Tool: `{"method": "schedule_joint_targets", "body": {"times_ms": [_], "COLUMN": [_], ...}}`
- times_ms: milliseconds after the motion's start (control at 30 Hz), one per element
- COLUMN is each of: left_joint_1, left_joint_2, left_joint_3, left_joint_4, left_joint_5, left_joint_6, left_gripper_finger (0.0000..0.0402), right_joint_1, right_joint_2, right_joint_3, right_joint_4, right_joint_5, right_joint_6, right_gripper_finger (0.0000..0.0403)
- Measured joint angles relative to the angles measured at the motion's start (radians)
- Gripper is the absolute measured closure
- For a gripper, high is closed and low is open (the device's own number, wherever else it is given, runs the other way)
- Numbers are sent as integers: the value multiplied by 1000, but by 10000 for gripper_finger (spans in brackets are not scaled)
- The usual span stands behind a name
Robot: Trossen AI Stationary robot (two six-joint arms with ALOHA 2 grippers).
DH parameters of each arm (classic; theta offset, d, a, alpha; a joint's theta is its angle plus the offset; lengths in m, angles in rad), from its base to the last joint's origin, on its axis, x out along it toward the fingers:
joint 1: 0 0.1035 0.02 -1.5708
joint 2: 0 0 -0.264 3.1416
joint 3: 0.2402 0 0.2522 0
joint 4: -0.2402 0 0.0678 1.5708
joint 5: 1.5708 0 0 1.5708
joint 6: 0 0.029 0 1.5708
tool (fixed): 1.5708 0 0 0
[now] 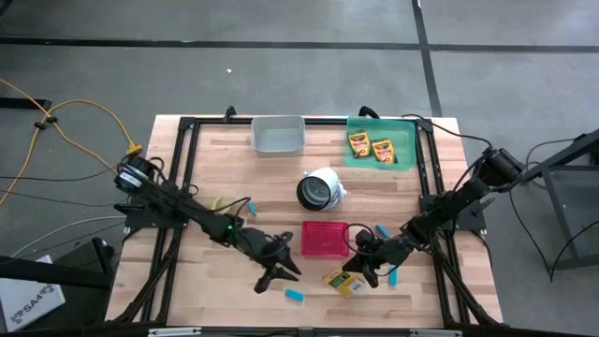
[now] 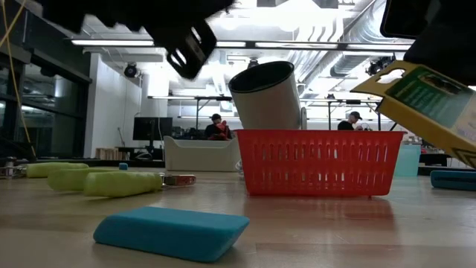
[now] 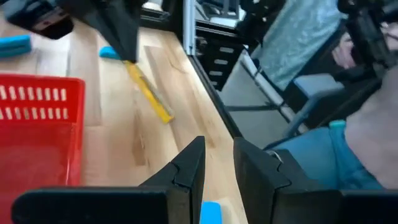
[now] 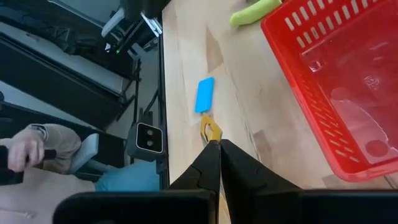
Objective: Pick & Place School Supplies
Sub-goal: Put the yellow crayon box into the green bin
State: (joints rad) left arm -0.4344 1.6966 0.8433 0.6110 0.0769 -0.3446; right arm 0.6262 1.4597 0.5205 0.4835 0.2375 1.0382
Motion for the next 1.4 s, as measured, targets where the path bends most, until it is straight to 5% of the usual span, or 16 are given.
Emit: {"method": "schedule_joint_targets", "body": {"times_ms": [1400], "left_joint_1": [27], "left_joint_2": [67], "left_joint_3": [0], "left_joint_4": [135], "left_joint_5": [-86], "left_joint_6": [-40], "left_gripper_finger": [320], "right_joint_1": [-26], "right_joint_2": [0], "right_joint_3": [0], "right_joint_4": [239], "right_joint_5": [26], "right_joint_6": [-252], "right_gripper_finger": [401]}}
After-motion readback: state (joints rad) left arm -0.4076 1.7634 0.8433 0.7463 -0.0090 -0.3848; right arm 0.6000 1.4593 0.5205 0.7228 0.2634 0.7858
